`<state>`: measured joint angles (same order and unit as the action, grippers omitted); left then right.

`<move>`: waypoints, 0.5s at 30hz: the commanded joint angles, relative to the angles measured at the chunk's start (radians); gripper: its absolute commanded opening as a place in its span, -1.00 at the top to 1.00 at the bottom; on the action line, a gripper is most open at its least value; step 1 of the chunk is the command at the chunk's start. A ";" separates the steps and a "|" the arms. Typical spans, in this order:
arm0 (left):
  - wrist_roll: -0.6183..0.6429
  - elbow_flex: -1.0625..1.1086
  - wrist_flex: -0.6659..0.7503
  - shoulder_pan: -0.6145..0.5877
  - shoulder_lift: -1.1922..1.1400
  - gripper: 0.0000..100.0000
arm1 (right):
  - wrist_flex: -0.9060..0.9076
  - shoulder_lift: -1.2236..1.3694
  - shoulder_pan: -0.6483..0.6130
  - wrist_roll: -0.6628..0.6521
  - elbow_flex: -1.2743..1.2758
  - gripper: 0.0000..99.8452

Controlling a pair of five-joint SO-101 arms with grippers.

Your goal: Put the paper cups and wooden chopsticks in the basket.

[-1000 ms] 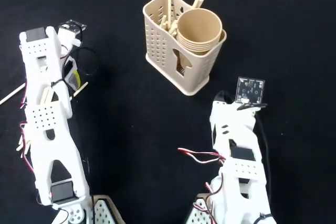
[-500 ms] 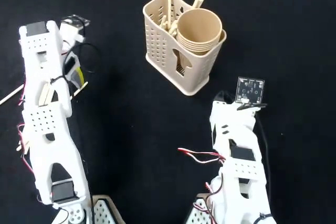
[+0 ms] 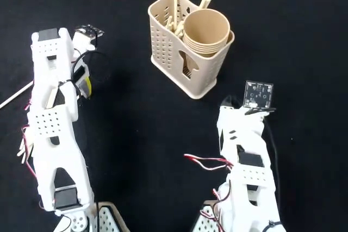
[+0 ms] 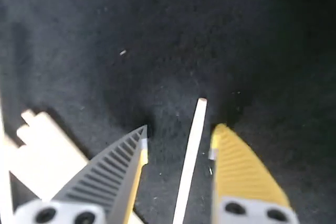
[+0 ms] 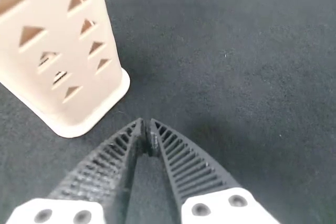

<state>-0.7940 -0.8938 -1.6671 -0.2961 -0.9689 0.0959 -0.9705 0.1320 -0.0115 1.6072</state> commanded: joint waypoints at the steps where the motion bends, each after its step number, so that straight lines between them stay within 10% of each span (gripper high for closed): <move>1: -0.003 0.002 0.008 0.005 0.006 0.93 | -0.020 -0.022 -0.009 -0.008 -0.007 0.97; 15: 0.183 -0.033 -0.094 0.035 0.184 0.94 | -0.021 -0.022 -0.009 -0.008 -0.007 0.97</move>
<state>-0.7158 -0.9198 -1.7499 -0.2839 -0.9490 0.0959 -0.9705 0.1320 -0.0115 1.6072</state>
